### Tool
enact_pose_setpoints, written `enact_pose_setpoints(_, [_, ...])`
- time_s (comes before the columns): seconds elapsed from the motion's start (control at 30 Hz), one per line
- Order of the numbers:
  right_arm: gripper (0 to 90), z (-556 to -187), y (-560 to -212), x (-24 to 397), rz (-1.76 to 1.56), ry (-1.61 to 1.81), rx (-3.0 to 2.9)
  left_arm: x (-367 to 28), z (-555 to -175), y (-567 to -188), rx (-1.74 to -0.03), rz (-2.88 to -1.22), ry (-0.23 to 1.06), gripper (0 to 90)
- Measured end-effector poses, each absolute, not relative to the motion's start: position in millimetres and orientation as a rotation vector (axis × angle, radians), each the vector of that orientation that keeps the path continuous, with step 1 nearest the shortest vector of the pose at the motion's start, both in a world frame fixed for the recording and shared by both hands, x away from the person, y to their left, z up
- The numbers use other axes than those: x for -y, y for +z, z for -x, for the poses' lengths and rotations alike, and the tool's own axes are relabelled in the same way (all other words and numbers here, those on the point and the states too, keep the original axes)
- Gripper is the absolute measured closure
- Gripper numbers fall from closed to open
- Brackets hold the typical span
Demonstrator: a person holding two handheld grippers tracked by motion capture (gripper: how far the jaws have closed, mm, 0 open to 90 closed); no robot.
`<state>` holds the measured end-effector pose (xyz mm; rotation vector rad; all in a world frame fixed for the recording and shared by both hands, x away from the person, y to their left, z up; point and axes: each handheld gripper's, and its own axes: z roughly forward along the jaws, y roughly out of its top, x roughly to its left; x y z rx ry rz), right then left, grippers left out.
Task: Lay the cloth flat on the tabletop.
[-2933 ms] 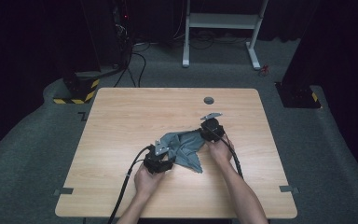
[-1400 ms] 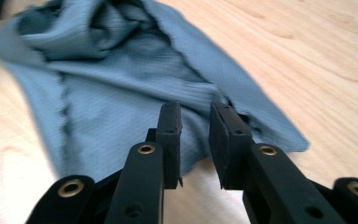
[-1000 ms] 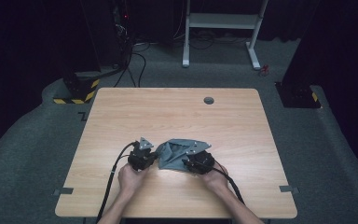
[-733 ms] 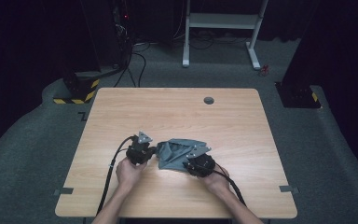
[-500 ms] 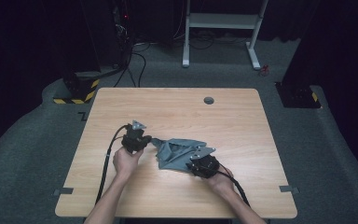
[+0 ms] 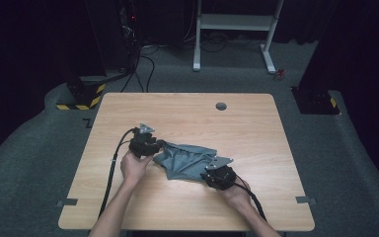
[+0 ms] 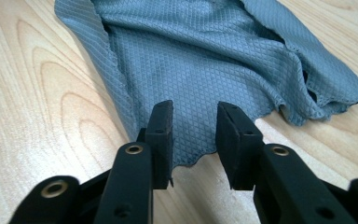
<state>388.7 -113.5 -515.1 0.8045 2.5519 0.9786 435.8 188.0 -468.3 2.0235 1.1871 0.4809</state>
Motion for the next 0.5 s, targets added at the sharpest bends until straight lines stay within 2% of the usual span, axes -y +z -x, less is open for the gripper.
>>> enact_pose_setpoints(0.27, [66.6,-374.7,-510.5,114.1,-0.783,1.025,-2.556,-180.9,-375.5,-483.4,-1.021,-2.119,0.461,59.2])
enact_pose_setpoints(0.37, [67.4,-371.0,-510.5,113.6,-0.772,1.038,-2.575,-174.8,-369.6,-493.5,-1.008,-2.153,0.39,59.9])
enact_pose_setpoints(0.5, [68.9,-367.9,-515.7,111.7,-0.761,1.015,-2.601,-167.0,-371.9,-500.5,-1.018,-2.159,0.377,57.9])
